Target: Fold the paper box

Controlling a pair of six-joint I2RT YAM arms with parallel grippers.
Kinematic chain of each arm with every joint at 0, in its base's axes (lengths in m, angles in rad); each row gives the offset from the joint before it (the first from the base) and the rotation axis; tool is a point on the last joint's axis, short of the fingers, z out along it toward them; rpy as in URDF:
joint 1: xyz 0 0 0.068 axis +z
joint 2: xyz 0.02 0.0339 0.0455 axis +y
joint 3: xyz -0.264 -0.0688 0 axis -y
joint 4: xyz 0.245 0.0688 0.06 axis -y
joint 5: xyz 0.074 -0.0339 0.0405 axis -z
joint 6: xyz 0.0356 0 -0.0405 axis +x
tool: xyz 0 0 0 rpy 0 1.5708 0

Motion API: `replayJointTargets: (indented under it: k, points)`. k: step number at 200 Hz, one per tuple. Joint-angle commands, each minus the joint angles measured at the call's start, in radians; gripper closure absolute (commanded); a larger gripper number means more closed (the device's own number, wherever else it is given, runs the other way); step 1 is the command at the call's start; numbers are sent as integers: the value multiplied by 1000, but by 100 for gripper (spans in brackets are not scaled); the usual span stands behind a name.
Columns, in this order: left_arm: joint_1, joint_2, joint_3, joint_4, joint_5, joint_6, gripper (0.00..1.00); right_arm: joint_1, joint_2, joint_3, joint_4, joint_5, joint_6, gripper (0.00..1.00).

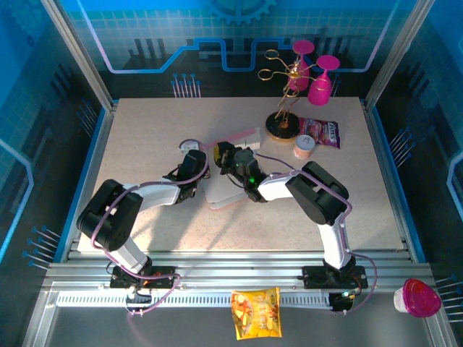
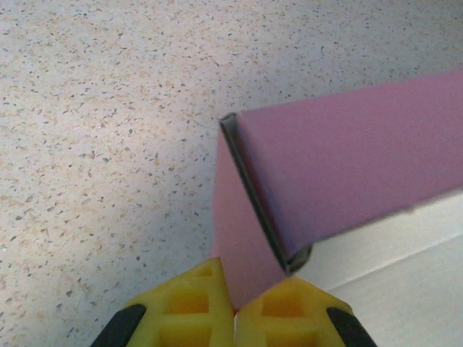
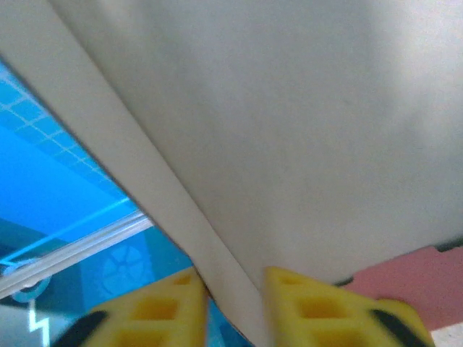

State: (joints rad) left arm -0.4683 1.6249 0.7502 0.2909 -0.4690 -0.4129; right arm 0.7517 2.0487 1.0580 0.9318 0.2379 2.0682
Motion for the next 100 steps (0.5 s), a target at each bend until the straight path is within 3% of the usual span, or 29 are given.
replayJointTargets:
  k: [1, 20, 52, 100]
  points:
    - [2, -51, -25, -55, 13, 7, 100, 7, -57, -26, -84, -67, -51, 59]
    - [6, -80, -41, -74, 26, 21, 100, -11, -85, -30, -98, -90, -96, 46]
    - [24, -131, -41, -152, 51, 22, 100, -35, -165, -27, -205, -127, -194, 33]
    - [57, -176, 27, -345, 129, 7, 100, -85, -311, -69, -399, -157, -320, 31]
